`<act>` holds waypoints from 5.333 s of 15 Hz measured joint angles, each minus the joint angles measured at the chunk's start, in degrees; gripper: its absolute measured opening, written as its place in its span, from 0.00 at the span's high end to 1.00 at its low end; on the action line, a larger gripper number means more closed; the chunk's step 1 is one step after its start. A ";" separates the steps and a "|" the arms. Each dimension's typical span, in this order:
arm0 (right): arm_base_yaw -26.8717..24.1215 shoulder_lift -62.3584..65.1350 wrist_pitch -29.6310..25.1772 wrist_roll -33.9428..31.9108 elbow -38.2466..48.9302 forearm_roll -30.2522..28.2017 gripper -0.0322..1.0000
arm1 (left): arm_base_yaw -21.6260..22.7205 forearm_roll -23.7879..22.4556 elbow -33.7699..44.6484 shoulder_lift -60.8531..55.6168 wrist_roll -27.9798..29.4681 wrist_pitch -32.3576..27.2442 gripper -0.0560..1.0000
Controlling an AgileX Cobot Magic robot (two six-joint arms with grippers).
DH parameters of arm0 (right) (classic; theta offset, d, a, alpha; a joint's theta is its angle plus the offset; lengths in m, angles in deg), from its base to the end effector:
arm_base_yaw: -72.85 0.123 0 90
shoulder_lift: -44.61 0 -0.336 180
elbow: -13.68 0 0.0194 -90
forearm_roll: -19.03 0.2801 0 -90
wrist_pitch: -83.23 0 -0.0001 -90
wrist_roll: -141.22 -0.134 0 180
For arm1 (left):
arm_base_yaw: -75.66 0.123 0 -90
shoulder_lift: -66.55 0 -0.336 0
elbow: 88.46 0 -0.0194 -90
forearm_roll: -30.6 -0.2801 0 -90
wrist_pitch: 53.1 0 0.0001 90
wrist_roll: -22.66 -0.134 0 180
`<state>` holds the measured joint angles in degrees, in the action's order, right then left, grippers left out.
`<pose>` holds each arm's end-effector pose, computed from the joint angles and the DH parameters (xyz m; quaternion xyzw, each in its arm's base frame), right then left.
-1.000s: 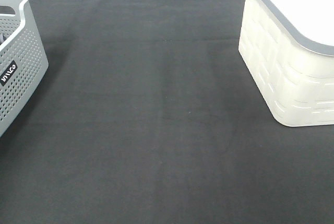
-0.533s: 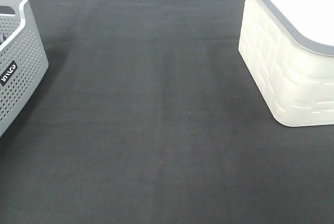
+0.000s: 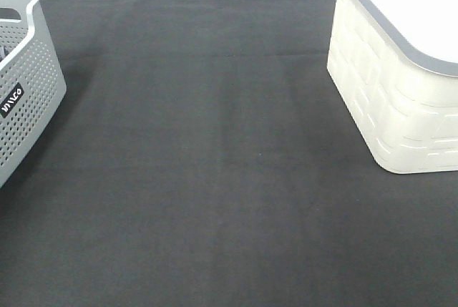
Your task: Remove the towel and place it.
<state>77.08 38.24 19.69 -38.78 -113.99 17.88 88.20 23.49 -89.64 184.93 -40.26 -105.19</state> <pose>0.0088 -0.0018 0.2508 -0.0319 0.8750 0.0078 0.4830 0.4295 0.1089 0.1769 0.4531 0.8850 0.0983 0.0417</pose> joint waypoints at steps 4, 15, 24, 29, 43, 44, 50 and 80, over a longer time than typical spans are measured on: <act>0.00 0.00 0.00 0.00 0.00 0.00 0.37 | 0.00 -5.39 0.00 0.00 0.00 0.00 0.67; 0.00 0.00 0.00 0.00 0.00 0.00 0.37 | 0.00 -0.63 -11.06 -6.76 6.42 -15.58 0.95; 0.00 0.00 0.00 0.00 0.00 0.00 0.37 | -0.06 5.56 -19.42 -21.77 16.16 -17.42 0.95; 0.00 0.00 0.00 0.00 0.00 0.00 0.37 | -0.06 10.26 -24.58 -24.01 17.53 -17.53 0.95; 0.00 -3.38 6.70 0.86 -2.92 5.10 0.37 | -20.17 24.06 -36.38 -25.61 3.78 1.38 0.95; 0.00 -5.79 8.48 2.29 -3.84 6.59 0.37 | -22.69 24.12 -36.38 -25.61 2.64 2.75 0.95; 0.00 -21.54 14.27 20.51 -9.40 18.79 0.37 | -29.97 24.24 -36.38 -25.27 -1.03 2.12 0.95; 0.00 -76.89 -1.49 104.22 -16.96 95.80 0.37 | -40.22 39.36 -36.38 -15.53 -10.14 -0.63 0.95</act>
<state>77.08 -38.65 18.20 65.44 -130.95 113.68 47.98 62.85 -126.02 169.40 -50.40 -105.82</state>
